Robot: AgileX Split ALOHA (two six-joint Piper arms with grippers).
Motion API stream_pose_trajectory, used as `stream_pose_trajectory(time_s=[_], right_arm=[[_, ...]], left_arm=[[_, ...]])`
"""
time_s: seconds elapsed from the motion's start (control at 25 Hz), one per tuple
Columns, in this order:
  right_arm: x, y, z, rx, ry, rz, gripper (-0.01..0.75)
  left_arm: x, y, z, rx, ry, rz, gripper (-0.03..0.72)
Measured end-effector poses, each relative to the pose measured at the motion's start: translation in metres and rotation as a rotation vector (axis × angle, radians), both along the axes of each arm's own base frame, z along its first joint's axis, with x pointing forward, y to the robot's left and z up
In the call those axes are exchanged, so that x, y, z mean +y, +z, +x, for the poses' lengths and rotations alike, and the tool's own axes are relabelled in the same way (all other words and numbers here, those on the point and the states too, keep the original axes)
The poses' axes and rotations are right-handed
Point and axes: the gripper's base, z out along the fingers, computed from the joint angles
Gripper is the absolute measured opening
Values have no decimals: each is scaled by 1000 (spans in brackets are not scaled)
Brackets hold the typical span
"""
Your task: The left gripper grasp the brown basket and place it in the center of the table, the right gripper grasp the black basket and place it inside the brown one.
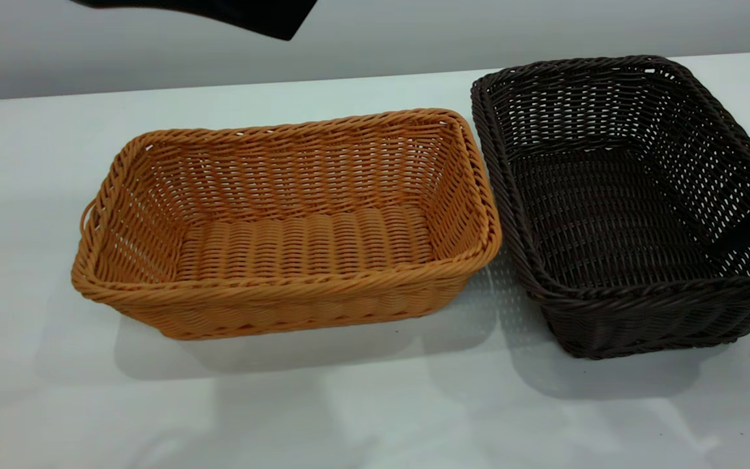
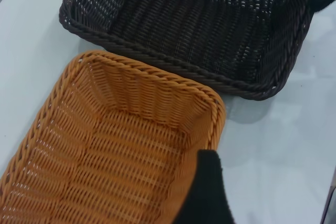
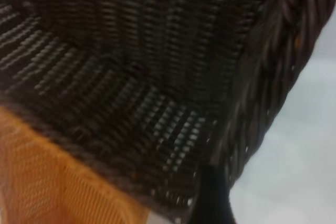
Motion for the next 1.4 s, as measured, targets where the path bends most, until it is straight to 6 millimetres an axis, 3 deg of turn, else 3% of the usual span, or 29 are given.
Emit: stream_pose_trajectory(time_s=[0.4, 1.12, 1.28, 1.4], right_arm=[[10, -9, 34, 26, 6, -42, 503], [18, -56, 67, 172, -20, -113, 491], [21, -67, 72, 208, -12, -117, 445], [21, -72, 71, 234, -34, -110, 335]], left_arm=[[0, 0, 0, 0, 0, 0, 532], [1, -3, -4, 40, -20, 29, 532], [2, -4, -5, 58, -28, 41, 532], [2, -5, -7, 73, -35, 51, 532]])
